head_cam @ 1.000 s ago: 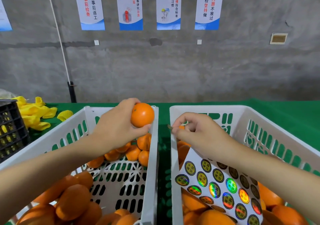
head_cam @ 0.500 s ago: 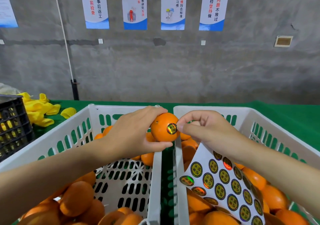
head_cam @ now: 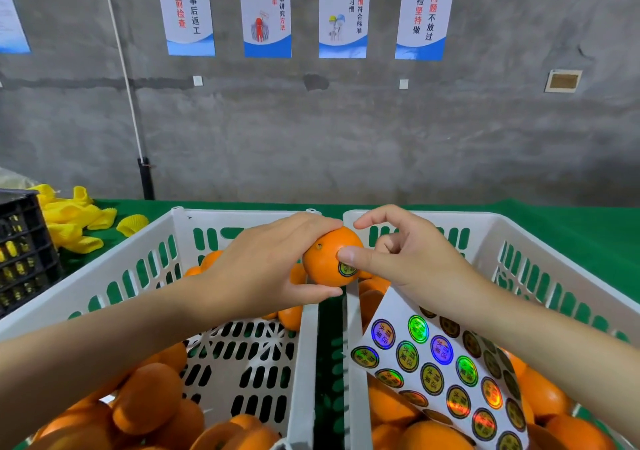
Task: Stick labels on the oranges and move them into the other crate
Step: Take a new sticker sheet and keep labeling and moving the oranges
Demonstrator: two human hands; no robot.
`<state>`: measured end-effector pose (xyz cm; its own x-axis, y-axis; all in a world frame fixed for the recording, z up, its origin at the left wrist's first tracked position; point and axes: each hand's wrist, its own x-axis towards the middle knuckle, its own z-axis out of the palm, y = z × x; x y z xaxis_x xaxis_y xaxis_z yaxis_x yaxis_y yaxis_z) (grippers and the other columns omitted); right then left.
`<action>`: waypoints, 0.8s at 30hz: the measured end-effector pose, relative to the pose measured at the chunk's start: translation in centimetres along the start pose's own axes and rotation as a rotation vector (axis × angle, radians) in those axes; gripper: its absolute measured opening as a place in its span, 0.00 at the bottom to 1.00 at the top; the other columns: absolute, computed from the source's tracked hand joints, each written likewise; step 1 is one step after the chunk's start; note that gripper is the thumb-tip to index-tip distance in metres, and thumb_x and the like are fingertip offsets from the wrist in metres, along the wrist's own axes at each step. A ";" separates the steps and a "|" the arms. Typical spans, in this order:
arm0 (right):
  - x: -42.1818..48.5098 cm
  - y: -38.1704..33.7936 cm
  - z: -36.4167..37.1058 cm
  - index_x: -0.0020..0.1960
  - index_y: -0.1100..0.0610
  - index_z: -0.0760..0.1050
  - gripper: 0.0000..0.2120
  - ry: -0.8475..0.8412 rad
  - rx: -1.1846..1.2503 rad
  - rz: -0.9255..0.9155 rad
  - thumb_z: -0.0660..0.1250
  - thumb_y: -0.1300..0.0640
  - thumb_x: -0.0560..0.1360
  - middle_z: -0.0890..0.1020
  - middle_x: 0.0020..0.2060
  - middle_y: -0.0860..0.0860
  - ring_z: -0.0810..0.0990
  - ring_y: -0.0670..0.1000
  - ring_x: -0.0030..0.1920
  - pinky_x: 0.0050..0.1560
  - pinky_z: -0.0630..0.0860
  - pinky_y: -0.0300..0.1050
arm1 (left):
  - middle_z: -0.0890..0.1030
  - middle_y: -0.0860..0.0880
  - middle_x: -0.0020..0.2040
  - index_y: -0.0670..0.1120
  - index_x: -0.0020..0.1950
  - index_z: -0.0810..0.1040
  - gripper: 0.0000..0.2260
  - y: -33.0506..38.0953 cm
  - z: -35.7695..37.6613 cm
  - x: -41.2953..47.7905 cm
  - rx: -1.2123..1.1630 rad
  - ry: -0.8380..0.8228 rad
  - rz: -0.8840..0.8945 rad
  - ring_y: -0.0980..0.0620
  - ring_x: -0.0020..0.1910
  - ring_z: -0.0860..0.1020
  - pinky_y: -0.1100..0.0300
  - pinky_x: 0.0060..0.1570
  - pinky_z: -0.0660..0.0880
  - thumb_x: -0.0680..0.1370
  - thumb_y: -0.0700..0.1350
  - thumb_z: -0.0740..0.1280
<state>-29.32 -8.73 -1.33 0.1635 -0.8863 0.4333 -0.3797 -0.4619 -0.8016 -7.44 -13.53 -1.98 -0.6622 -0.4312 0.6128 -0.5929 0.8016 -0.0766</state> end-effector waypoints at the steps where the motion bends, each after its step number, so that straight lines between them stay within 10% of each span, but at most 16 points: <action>1: 0.0 -0.1 0.0 0.53 0.45 0.74 0.21 0.004 -0.001 -0.011 0.72 0.38 0.65 0.72 0.21 0.45 0.69 0.42 0.23 0.30 0.71 0.36 | 0.78 0.52 0.66 0.52 0.73 0.69 0.35 0.0 0.0 0.0 -0.006 0.003 0.004 0.54 0.60 0.79 0.66 0.52 0.72 0.71 0.69 0.63; 11: 0.3 -0.8 -0.9 0.51 0.48 0.78 0.07 0.162 0.011 -0.080 0.72 0.48 0.75 0.69 0.21 0.45 0.68 0.42 0.24 0.30 0.71 0.33 | 0.67 0.78 0.59 0.74 0.69 0.57 0.32 1.9 0.6 0.3 -0.344 -0.076 -0.186 0.76 0.57 0.69 0.77 0.43 0.70 0.69 0.71 0.67; 16: 0.1 -1.1 -0.8 0.54 0.41 0.76 0.18 0.074 -0.111 -0.033 0.74 0.39 0.67 0.74 0.23 0.48 0.71 0.43 0.26 0.33 0.73 0.43 | 0.68 0.77 0.60 0.74 0.69 0.58 0.32 2.7 1.0 0.1 -0.468 -0.109 -0.231 0.71 0.62 0.69 0.72 0.54 0.72 0.68 0.71 0.67; 24: 0.1 -0.2 -1.0 0.56 0.39 0.74 0.19 -0.010 -0.194 -0.020 0.72 0.37 0.68 0.76 0.25 0.47 0.74 0.42 0.27 0.34 0.76 0.43 | 0.67 0.79 0.59 0.82 0.62 0.57 0.29 2.8 0.9 -0.1 -0.538 -0.150 -0.289 0.72 0.59 0.71 0.71 0.44 0.76 0.66 0.73 0.67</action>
<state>-30.12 -8.67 -0.76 0.1815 -0.8779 0.4432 -0.5441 -0.4650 -0.6983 -9.41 -11.61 -2.99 -0.5896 -0.6837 0.4300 -0.4696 0.7234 0.5062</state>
